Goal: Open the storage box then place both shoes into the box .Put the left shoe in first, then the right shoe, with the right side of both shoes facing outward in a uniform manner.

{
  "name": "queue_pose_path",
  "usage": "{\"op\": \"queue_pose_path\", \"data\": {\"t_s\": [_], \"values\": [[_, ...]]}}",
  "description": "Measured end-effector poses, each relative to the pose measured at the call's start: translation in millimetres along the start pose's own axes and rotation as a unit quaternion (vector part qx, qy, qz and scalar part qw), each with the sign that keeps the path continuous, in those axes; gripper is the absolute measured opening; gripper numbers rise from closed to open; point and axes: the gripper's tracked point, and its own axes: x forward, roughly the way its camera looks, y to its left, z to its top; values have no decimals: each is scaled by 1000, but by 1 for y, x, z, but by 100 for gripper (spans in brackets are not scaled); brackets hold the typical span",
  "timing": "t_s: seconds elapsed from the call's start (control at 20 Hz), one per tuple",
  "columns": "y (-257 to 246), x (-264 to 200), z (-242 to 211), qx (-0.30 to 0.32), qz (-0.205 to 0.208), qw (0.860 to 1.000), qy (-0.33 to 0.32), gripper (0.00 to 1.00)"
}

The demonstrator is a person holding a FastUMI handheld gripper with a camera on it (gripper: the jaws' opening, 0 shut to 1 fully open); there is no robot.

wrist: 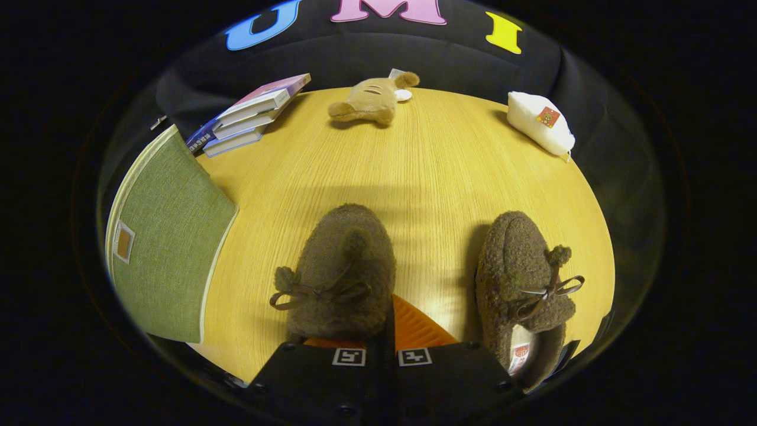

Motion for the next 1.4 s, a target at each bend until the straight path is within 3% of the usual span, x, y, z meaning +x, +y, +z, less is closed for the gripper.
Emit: {"op": "queue_pose_path", "data": {"t_s": [0.25,0.55,0.8,1.15,1.4], "values": [[14,-33,21,55,17,998,-20,5],[37,-119,87,79,39,993,-79,5],[97,-166,130,125,99,982,-99,5],[214,-171,151,111,168,977,-76,5],[288,-137,128,92,180,978,-44,5]]}}
